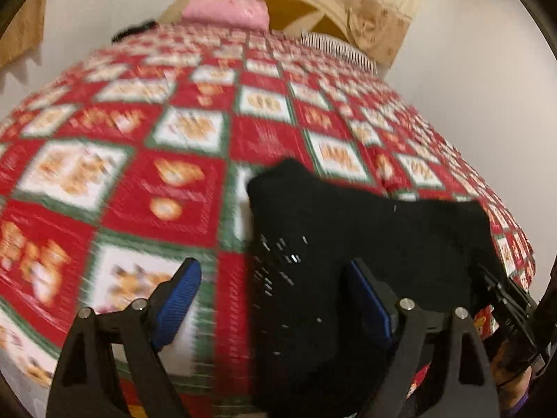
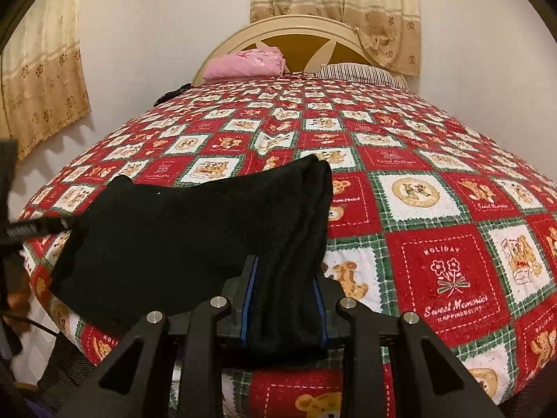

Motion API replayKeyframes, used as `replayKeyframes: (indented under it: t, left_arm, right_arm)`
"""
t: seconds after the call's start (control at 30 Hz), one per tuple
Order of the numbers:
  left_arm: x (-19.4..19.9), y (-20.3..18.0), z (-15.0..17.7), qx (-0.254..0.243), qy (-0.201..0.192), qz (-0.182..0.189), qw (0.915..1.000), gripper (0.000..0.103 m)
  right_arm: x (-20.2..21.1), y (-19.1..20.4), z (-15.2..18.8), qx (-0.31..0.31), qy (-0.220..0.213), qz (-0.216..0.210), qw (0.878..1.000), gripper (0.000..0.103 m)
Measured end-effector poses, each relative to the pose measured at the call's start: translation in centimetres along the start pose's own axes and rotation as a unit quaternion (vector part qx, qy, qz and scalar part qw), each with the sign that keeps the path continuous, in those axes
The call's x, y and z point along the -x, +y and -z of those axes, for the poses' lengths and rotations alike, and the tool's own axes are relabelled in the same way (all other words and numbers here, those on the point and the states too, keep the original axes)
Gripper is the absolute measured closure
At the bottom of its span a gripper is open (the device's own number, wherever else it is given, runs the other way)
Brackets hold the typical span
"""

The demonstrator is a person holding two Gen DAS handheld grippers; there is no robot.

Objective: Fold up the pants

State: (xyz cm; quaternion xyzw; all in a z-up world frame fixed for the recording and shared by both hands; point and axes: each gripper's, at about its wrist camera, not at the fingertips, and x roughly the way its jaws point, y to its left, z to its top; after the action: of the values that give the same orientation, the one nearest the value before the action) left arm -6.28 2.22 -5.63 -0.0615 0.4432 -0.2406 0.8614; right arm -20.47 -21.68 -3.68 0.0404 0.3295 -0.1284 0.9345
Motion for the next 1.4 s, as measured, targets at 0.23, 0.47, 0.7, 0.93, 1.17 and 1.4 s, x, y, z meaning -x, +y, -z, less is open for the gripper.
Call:
replayKeyframes:
  t: [0.23, 0.47, 0.7, 0.93, 1.17, 1.4]
  left_arm:
    - [0.4, -1.1, 0.5, 0.011, 0.002, 0.047, 0.9988, 0.076]
    - [2.5, -1.6, -0.2, 0.002, -0.043, 0.011, 0.999, 0.09]
    - [4.5, -2.2, -2.8, -0.038, -0.101, -0.042, 0.9933, 0.091]
    - [5.2, -0.1, -4.5, -0.022, -0.121, -0.056, 0.9908, 0.091]
    - [7.2, 4.4, -7.7, 0.003, -0.162, -0.113, 0.9803, 0.091]
    - [7.3, 9.2, -10.8, 0.016, -0.182, -0.199, 0.9628, 0.091]
  right_arm:
    - [-0.2, -0.2, 0.1, -0.002, 0.0, -0.001, 1.0, 0.074]
    - [0.8, 1.4, -0.4, 0.023, -0.02, 0.012, 0.999, 0.074]
    - [1.2, 3.5, -3.1, 0.036, -0.051, -0.005, 0.998, 0.075]
    - [0.6, 6.4, -5.6, 0.066, -0.066, -0.022, 0.995, 0.075]
    - [-2.1, 11.4, -10.1, 0.114, -0.089, -0.064, 0.987, 0.075]
    - [-6.9, 17.8, -14.4, 0.156, -0.099, -0.1, 0.978, 0.075]
